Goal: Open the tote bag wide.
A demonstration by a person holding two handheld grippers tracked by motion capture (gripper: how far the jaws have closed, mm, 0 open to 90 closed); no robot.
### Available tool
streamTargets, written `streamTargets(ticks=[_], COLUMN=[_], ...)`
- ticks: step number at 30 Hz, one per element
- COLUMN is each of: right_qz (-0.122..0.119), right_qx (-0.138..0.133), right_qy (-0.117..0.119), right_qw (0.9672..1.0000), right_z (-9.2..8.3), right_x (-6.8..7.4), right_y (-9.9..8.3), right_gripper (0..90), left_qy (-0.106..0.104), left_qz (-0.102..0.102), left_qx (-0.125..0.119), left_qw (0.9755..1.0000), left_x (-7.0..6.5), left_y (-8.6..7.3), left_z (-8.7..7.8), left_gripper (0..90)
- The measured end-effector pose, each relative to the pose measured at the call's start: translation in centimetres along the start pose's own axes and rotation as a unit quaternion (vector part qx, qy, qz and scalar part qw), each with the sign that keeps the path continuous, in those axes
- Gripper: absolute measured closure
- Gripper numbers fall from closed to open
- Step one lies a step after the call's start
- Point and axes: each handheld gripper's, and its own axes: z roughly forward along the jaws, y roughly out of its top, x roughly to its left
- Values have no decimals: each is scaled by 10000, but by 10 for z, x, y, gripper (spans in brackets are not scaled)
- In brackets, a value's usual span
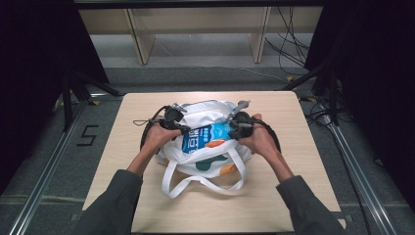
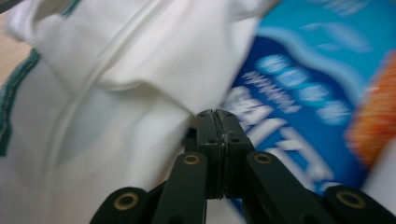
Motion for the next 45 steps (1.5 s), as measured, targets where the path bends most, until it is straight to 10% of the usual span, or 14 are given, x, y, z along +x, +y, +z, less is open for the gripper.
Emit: streamTargets(ticks=[4, 7, 10, 12, 15, 18, 24, 26, 29, 34, 39, 45], right_qz=[112, 521, 503, 576, 352, 237, 450, 897, 926, 833, 802, 29], right_qx=[220, -186, -156, -256, -1020, -1061, -484, -281, -169, -61, -872, -433], right_qy=[117, 406, 240, 151, 28, -115, -401, -463, -476, -670, -71, 352], right_qw=[9996, 9976, 9983, 9979, 9942, 9940, 9970, 9945, 9944, 9943, 9929, 9984], right_z=[-6, 9, 4, -6, -18, -16, 43, 62, 80, 74, 24, 7], right_x=[-2, -4, 1, 6, 2, -8, -40, -58, -69, -63, -36, -2], right_y=[-43, -71, -69, -62, -45, -15, 29, 28, 22, 25, 28, 3], right_gripper=[900, 900, 900, 900, 900, 900, 900, 900, 900, 900, 900, 900], left_qy=[475, 100, 337, 188, -69, -212, -248, -372, -313, -308, -404, -132], left_qz=[-312, -819, -315, -353, 113, 465, 779, 727, 820, 826, 418, 196], left_qx=[247, -103, 45, -150, -94, -66, 312, 208, 171, 76, -431, -433], left_qw=[9981, 9965, 9989, 9991, 9999, 9987, 9962, 9964, 9960, 9961, 9974, 9988], left_x=[34, 45, 33, 25, 6, -14, -24, -22, -25, -22, -13, -8], left_y=[-15, -31, -28, -27, -26, -27, -57, -70, -73, -68, -47, -5], left_z=[1, -3, -8, -14, -19, -22, -27, -27, -28, -33, -35, -17], left_gripper=[894, 897, 895, 886, 874, 880, 894, 895, 896, 894, 872, 866])
